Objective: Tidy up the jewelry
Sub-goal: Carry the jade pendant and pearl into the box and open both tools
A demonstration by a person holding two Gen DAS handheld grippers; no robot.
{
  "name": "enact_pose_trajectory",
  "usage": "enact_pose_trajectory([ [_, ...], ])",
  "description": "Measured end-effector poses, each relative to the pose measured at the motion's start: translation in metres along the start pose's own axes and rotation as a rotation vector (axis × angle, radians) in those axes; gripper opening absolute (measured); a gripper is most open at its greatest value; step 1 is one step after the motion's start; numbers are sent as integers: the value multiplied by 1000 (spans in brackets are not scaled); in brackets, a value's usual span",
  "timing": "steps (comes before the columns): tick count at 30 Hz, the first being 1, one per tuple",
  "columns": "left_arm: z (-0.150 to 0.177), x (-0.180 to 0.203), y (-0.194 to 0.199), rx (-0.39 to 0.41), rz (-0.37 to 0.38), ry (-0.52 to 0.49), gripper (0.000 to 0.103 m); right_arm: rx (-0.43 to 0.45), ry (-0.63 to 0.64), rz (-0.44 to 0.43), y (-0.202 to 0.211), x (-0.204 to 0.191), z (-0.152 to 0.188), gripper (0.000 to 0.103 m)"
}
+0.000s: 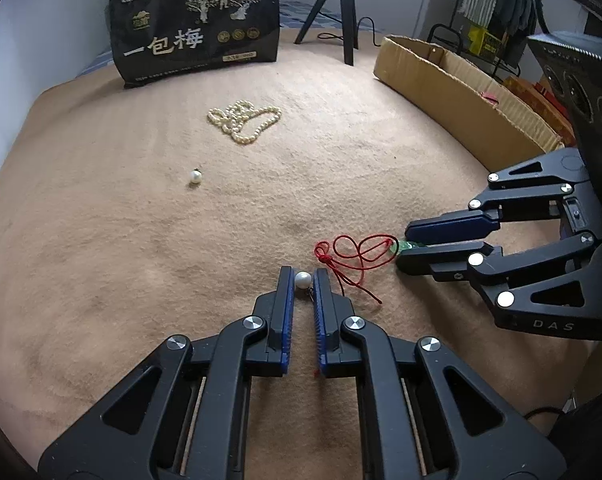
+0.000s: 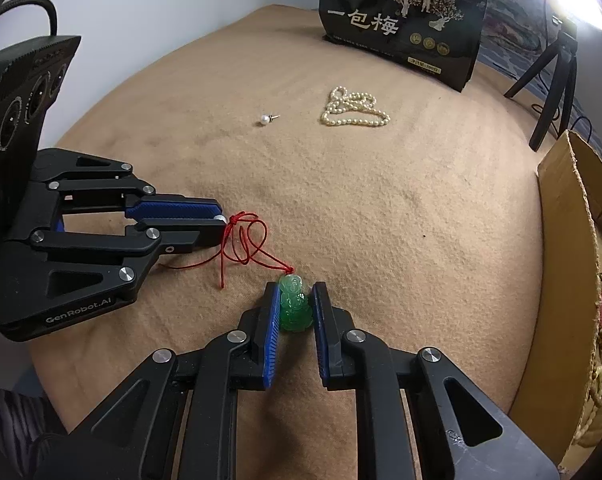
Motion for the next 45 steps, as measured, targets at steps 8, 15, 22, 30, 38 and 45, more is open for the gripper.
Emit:
enact_pose_trajectory([
  [8, 3, -7, 25, 46, -16, 38, 8, 37, -20, -8, 21, -1, 2, 14],
  [15, 3, -7, 52, 91, -26, 59, 8, 96, -24, 2, 52, -4, 0, 14],
  [22, 0, 3, 84, 145, -29, 54, 8, 167, -40, 22, 90, -1, 3, 14],
  [30, -11, 23, 113, 194, -19, 24, 7, 245, -86, 58, 134, 16, 13, 14],
  [38, -31, 55, 125, 231, 23, -17, 7, 309, -151, 113, 177, 46, 30, 14],
  [45, -54, 83, 124, 250, 56, -49, 7, 339, -221, 183, 209, 80, 51, 14],
])
Point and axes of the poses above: each gripper's, at about its wrist camera, not at the fingertips, and y roughly against the way its jaws point, x to its right, z to its underside, the point moved 1 cm from there along -y, roughly the way its jaws point, and after that the axes turned 3 degrees about -x, right-handed, at the moved point
